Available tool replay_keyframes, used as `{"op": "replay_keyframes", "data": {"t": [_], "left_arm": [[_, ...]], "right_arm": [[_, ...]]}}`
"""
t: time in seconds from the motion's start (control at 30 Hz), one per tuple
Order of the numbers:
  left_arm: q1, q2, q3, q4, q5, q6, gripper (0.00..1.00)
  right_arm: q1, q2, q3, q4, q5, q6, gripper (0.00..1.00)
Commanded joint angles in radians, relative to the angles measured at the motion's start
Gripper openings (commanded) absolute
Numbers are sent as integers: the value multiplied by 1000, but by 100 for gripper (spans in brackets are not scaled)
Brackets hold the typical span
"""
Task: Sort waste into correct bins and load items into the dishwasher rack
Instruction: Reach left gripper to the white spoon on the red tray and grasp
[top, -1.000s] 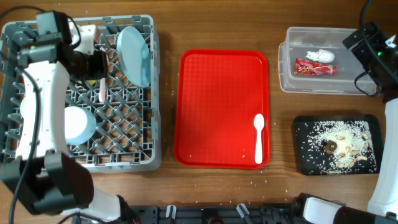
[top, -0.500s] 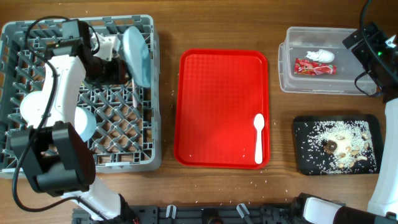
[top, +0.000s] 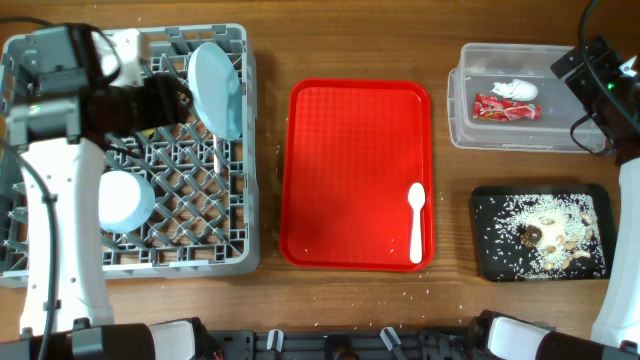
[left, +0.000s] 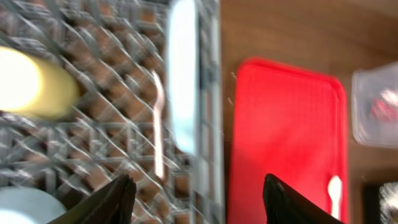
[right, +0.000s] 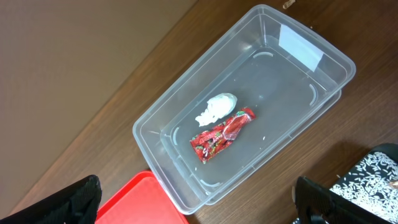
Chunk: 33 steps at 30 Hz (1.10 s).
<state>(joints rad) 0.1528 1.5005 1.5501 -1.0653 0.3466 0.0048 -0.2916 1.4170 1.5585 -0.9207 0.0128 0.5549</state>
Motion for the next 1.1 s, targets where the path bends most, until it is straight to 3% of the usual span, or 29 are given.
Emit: {"op": "replay_keyframes", "data": {"t": [0.0, 0.1, 0.23, 0.4, 0.47, 0.5, 0.53, 0.57, 0.67, 0.77, 0.83, 0.93, 1.0, 1.07], "left_arm": [[-200, 17, 0, -54, 46, -123, 65], [-426, 60, -38, 2, 8, -375, 67], [-737, 192, -62, 115, -369, -800, 68], [-1007, 378, -62, 325, -602, -956, 70], [-1063, 431, -62, 363, -613, -981, 70], [-1101, 463, -62, 392, -606, -982, 76], [-1126, 479, -62, 409, -606, -982, 91], [-1146, 490, -62, 417, -606, -982, 100], [-1192, 494, -62, 470, -607, -982, 100], [-1207, 509, -62, 541, -649, -967, 92], [-1211, 536, -62, 595, -661, -864, 92], [-1212, 608, -62, 612, -666, -749, 83], [-1212, 628, -62, 610, -686, -745, 71], [-1218, 639, -62, 607, -683, -756, 66]], "right_arm": [[0, -14, -8, -1, 24, -2, 100], [0, -14, -8, -1, 24, -2, 100], [0, -14, -8, -1, 24, -2, 100], [0, -14, -8, -1, 24, -2, 100], [0, -14, -8, -1, 24, -2, 100], [0, -14, -8, -1, 24, -2, 100], [0, -14, -8, -1, 24, -2, 100], [0, -14, -8, -1, 24, -2, 100], [0, -14, -8, -1, 24, -2, 100], [0, -14, -8, -1, 24, -2, 100], [0, -14, -8, -1, 24, -2, 100], [0, -14, -8, -1, 24, -2, 100], [0, -14, -8, -1, 24, -2, 100], [0, -14, -8, -1, 24, -2, 100]]}}
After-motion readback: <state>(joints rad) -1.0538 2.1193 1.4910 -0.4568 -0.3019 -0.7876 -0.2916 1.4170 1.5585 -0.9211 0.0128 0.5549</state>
